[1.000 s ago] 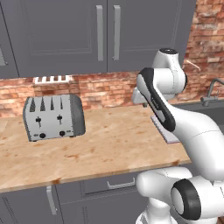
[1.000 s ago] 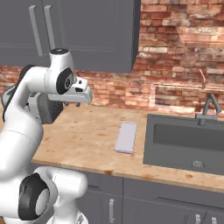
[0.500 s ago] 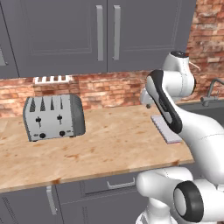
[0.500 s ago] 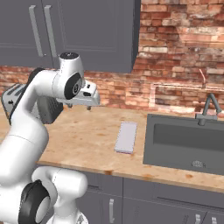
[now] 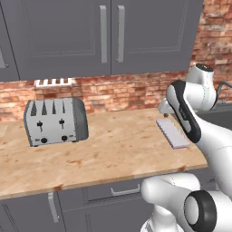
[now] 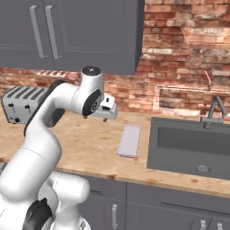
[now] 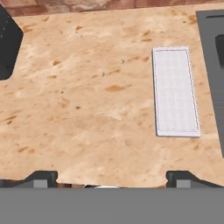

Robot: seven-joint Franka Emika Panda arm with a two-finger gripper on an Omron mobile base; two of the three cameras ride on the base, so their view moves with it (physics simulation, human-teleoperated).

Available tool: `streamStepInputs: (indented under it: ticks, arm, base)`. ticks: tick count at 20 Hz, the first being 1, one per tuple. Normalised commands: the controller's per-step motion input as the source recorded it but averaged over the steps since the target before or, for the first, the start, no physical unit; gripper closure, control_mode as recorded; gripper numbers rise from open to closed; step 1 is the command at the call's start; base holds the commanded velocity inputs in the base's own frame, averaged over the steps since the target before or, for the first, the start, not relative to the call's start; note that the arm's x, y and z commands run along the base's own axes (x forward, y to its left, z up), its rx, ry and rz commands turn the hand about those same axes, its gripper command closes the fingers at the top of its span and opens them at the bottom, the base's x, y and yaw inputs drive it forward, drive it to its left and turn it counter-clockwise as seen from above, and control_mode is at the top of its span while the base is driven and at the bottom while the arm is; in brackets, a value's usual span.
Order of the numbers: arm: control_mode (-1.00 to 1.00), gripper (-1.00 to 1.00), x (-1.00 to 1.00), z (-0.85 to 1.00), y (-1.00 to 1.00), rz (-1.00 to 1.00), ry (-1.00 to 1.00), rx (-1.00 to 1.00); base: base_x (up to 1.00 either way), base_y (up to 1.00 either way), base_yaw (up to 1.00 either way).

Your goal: The ice cube tray has been filled with water. Take the tray and place it in the freezer to make ice. Close the freezer door after placing the tray.

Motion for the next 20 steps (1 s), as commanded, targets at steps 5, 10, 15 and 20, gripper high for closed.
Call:
streamStepInputs:
  ticks: [5, 10, 15, 20]
  arm:
    - [-1.00, -1.00, -0.01, -0.12, -0.36, 0.00, 0.00, 0.00]
    - [-1.00, -1.00, 0.00, -0.04, -0.33, 0.00, 0.00, -0.01]
    - [-1.00, -1.00, 0.06, -0.08, -0.35, 0.00, -0.01, 0.00]
    - [-1.00, -1.00, 0.30, -0.07, -0.18, 0.00, 0.00, 0.00]
  base:
    - [0.00, 0.00, 0.00]
    - [0.00, 0.00, 0.00]
    - [0.00, 0.00, 0.00]
    - [0.00, 0.00, 0.00]
